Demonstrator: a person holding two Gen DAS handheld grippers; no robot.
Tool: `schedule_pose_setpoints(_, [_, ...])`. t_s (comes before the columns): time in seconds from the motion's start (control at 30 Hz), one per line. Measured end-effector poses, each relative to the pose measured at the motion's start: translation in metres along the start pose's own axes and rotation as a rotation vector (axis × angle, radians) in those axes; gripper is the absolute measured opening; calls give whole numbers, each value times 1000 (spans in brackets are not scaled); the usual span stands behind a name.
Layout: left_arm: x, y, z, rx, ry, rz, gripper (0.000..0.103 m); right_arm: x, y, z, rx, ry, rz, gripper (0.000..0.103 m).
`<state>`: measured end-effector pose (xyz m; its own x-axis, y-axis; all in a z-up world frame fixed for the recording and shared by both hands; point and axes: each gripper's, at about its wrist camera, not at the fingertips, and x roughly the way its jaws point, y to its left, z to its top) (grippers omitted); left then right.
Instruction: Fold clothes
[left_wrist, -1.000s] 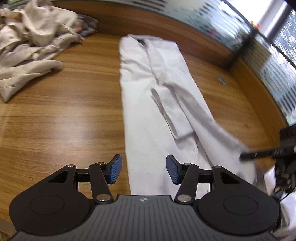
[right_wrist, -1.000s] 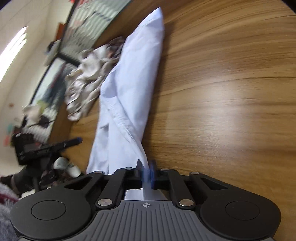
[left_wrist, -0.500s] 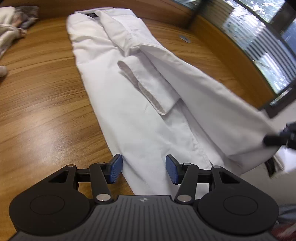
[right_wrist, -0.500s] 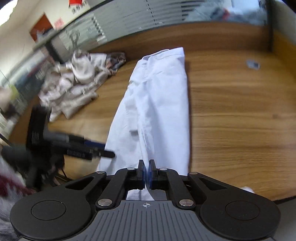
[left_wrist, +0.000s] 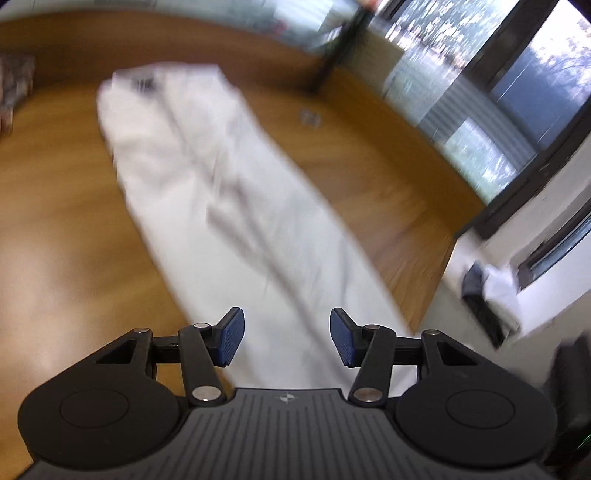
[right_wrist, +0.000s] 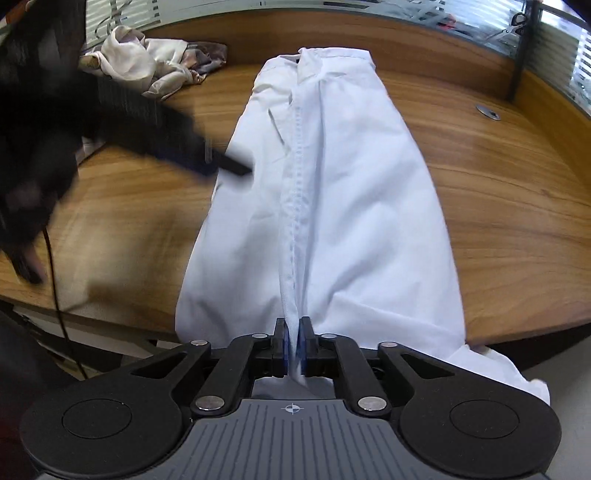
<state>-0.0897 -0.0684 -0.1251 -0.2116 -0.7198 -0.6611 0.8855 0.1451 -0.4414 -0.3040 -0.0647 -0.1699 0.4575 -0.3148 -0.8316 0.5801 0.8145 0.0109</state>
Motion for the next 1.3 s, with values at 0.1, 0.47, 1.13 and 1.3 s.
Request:
schedule_pose_setpoints(0.1, [-7,-8,26,55,-55,-30,57,1,10,-2,-31,-6,-13,28])
schedule_pose_setpoints(0.47, [73,-26,66,214,26,66,48,-32,14,9,-37,-58,33,40])
schedule_pose_setpoints(1.13, [44,20,11,206,159,167,41,-7,-59,44,217,-118,-129,48])
schedule_pose_setpoints(1.3, [30,31,3,104,138,167,50,20,-82,54,231,-64,-139,55])
